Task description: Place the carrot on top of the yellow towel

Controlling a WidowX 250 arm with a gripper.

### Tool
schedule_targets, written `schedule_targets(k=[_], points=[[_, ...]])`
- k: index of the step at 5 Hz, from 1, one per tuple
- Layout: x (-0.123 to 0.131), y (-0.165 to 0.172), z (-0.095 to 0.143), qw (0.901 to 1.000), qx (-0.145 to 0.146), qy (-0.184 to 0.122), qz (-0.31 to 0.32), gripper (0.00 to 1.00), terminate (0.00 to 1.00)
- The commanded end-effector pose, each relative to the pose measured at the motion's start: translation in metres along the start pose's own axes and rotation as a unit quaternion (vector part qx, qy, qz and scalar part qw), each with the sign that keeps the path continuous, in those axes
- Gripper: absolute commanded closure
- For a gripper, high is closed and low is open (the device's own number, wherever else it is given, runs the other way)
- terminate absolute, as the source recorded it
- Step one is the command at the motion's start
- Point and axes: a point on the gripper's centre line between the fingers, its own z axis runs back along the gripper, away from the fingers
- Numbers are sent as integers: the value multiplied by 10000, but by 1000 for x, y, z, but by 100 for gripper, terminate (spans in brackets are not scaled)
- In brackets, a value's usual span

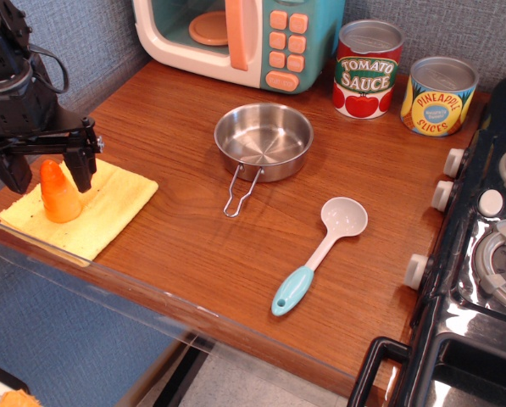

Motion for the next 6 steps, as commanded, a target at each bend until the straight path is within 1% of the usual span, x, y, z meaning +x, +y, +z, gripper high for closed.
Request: schedule_targets(k=[1,2,3,4,5,6], points=[[13,-37,72,9927,-132,-335,-1153,0,0],[19,-51,76,9827,-255,-75,-1831,0,0],[22,-69,63,9609,-188,240,-2751,0,0],[21,-76,57,9541,-114,289,-2978,0,0],[24,-76,52,9530,28,341,-3011,0,0],[24,-76,52,9530,28,341,-3011,0,100]])
